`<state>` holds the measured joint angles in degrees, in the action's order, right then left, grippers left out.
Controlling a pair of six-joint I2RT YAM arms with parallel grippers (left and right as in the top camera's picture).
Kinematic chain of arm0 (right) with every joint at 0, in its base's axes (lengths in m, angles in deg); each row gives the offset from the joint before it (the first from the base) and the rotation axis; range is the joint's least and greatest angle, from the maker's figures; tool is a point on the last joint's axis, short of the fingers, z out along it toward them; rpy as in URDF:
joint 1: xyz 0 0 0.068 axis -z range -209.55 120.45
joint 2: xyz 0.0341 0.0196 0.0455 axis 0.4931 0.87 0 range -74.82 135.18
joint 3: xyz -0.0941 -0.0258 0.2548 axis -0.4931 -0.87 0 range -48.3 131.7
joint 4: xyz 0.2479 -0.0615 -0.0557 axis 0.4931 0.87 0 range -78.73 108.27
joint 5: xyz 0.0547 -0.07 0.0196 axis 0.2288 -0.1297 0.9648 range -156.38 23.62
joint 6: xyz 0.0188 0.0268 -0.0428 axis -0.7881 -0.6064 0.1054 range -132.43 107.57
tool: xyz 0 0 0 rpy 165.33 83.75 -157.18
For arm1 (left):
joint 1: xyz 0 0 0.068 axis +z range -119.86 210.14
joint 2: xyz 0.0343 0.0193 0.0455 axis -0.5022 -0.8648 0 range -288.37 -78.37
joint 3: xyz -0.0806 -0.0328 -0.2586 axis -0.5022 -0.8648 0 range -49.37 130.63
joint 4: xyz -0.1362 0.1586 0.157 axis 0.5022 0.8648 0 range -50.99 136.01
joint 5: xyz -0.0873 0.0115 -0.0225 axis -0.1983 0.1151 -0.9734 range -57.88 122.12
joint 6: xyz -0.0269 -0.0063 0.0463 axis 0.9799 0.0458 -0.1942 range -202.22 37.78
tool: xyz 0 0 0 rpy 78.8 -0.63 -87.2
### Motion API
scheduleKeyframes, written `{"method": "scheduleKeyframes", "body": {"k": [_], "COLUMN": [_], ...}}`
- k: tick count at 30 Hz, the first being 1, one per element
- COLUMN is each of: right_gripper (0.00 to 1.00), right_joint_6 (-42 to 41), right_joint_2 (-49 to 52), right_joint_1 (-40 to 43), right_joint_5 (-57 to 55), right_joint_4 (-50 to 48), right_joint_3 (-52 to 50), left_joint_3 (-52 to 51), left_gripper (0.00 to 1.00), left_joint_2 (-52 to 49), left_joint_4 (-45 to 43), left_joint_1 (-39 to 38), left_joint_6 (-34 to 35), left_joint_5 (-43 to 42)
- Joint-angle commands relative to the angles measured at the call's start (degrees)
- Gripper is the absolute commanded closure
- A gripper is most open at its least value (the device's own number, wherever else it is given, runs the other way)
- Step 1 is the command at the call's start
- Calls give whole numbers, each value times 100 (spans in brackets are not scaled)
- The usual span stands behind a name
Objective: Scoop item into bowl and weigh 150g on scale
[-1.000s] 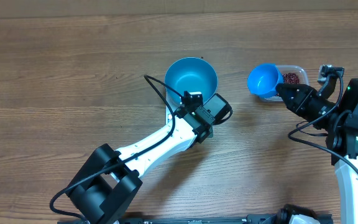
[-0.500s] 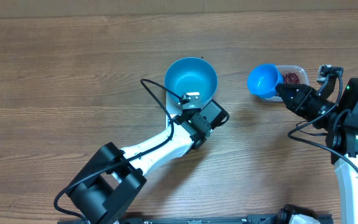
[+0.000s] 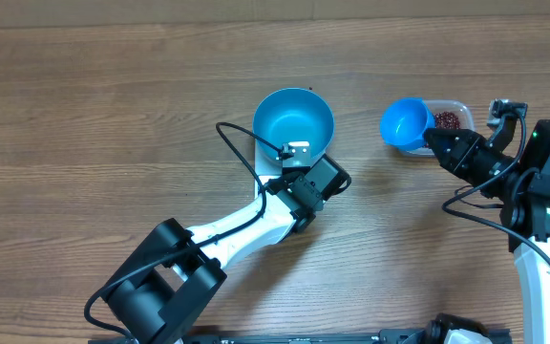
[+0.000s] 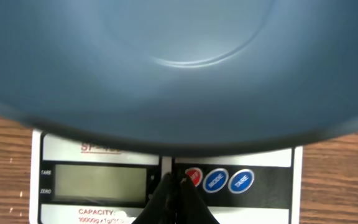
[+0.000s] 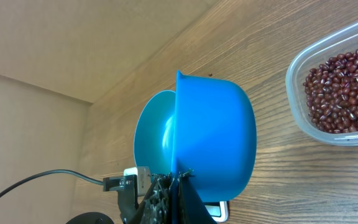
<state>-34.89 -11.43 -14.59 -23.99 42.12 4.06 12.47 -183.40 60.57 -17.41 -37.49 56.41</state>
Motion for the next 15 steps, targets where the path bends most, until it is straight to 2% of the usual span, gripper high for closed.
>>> {"method": "scheduleKeyframes", "body": {"k": [1, 15], "right_gripper": [96, 96], "right_joint_6": [48, 50], "right_joint_2": [-4, -4], "right_joint_1": [-20, -20], "right_joint_5": [-37, -140], "right_joint_4": [-59, -57], "right_joint_3": [107, 107], "left_joint_3": [-68, -68], "left_gripper": [96, 96], "left_joint_2": [-173, -341], "left_joint_4": [-177, -365], "left_joint_1": [-26, -9], "left_joint_6": [-238, -258], "left_joint_5": [140, 162]}}
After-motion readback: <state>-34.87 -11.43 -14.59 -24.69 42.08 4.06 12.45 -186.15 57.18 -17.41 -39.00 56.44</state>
